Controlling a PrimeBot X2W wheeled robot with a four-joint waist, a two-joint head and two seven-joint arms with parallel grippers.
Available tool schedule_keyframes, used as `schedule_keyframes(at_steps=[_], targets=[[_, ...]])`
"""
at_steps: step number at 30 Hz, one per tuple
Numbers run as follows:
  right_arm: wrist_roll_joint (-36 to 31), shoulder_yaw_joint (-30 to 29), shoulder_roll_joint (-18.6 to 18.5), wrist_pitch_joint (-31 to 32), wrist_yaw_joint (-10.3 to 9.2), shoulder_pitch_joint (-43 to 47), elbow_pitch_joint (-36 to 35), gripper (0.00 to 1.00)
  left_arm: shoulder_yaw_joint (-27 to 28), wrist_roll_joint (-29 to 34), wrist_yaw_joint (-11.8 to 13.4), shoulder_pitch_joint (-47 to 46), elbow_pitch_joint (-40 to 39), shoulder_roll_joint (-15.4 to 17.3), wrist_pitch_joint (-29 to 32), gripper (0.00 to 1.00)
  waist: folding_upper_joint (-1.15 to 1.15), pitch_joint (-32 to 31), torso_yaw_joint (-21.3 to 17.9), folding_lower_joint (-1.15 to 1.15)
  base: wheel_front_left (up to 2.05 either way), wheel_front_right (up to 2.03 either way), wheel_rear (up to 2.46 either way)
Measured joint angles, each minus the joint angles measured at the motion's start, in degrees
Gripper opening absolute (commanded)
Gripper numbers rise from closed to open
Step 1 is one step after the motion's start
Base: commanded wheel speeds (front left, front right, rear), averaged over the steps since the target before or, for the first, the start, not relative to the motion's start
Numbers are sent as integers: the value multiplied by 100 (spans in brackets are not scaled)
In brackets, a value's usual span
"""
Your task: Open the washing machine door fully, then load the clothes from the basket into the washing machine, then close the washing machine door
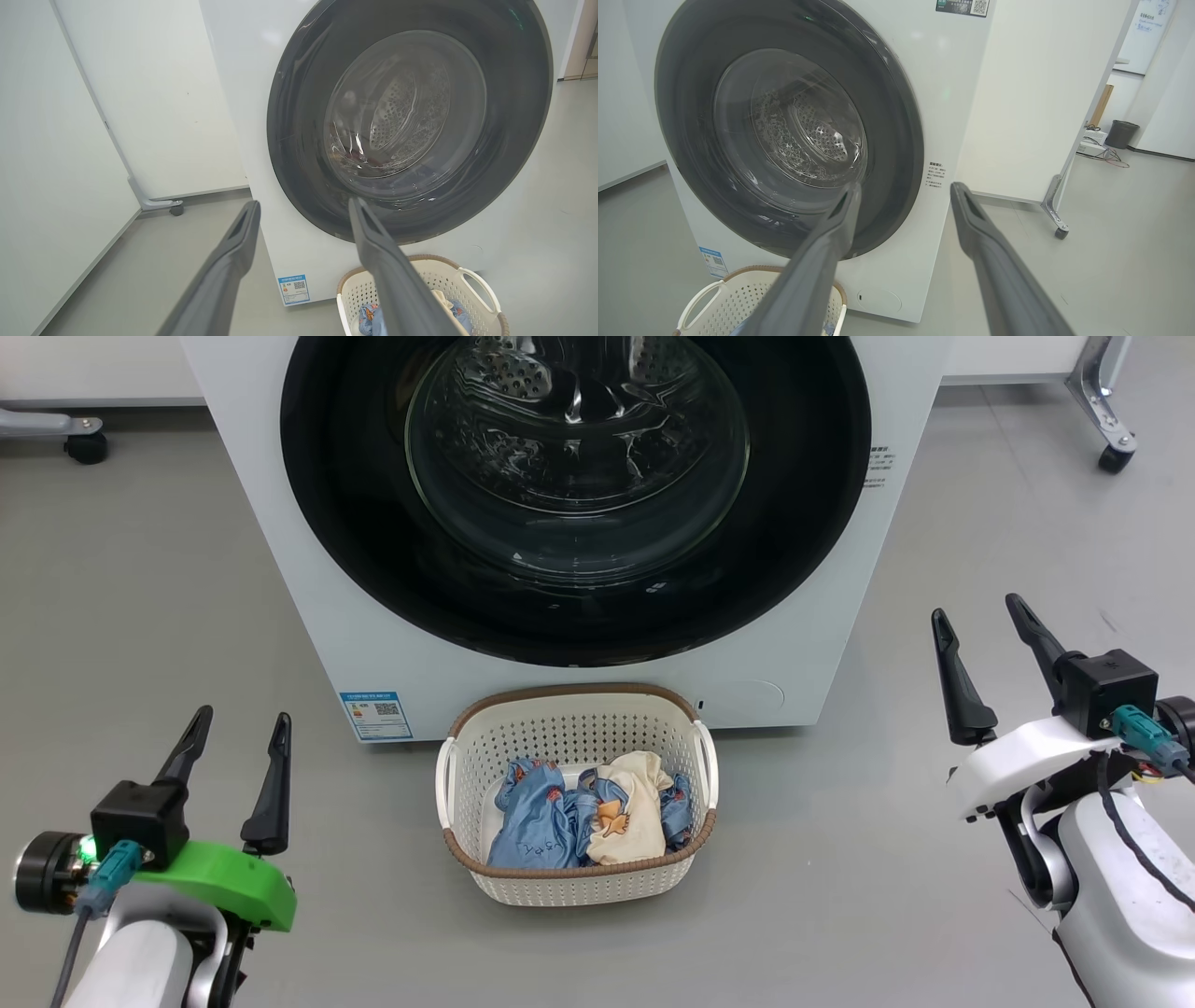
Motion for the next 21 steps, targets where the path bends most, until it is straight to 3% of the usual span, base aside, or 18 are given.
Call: schedule_keyframes(at_steps=[21], targets=[[315,-214,219,-47,105,-32,259,100,197,54,42,-29,244,-52,-33,100,0,38,-3,0,0,0,0]])
